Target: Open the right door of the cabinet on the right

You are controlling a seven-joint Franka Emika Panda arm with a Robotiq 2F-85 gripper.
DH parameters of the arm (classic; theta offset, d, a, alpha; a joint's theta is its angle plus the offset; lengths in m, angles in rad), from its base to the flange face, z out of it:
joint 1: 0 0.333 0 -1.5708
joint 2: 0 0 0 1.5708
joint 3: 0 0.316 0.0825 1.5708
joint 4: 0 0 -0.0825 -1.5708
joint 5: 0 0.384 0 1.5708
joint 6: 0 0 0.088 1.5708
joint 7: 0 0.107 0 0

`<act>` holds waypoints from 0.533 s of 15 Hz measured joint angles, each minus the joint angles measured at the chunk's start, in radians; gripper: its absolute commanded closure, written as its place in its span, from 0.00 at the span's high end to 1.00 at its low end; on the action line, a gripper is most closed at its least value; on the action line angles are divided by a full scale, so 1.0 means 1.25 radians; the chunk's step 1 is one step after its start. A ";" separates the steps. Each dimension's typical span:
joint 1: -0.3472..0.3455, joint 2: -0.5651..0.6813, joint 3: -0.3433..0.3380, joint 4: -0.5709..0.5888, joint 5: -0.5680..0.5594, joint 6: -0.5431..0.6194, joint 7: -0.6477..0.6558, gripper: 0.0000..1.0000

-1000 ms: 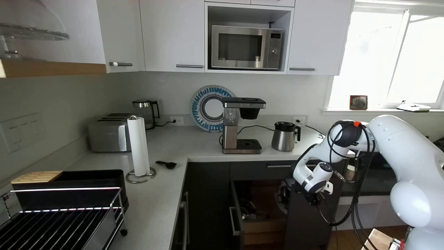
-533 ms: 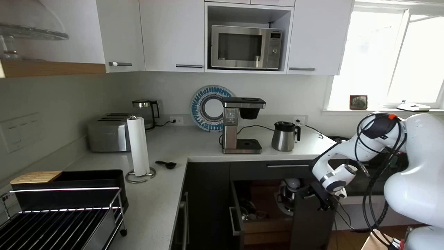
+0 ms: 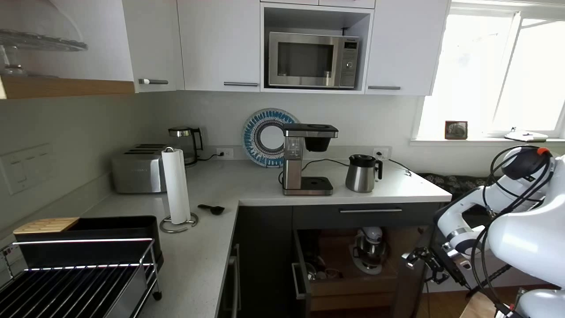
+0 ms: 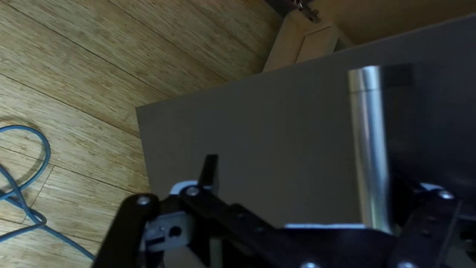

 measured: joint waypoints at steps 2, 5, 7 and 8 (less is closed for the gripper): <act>-0.009 -0.003 -0.027 0.006 -0.008 -0.034 -0.031 1.00; 0.000 -0.022 -0.075 0.018 -0.062 -0.073 -0.068 1.00; 0.008 -0.038 -0.101 0.035 -0.104 -0.076 -0.076 1.00; 0.008 -0.045 -0.107 0.045 -0.121 -0.076 -0.081 1.00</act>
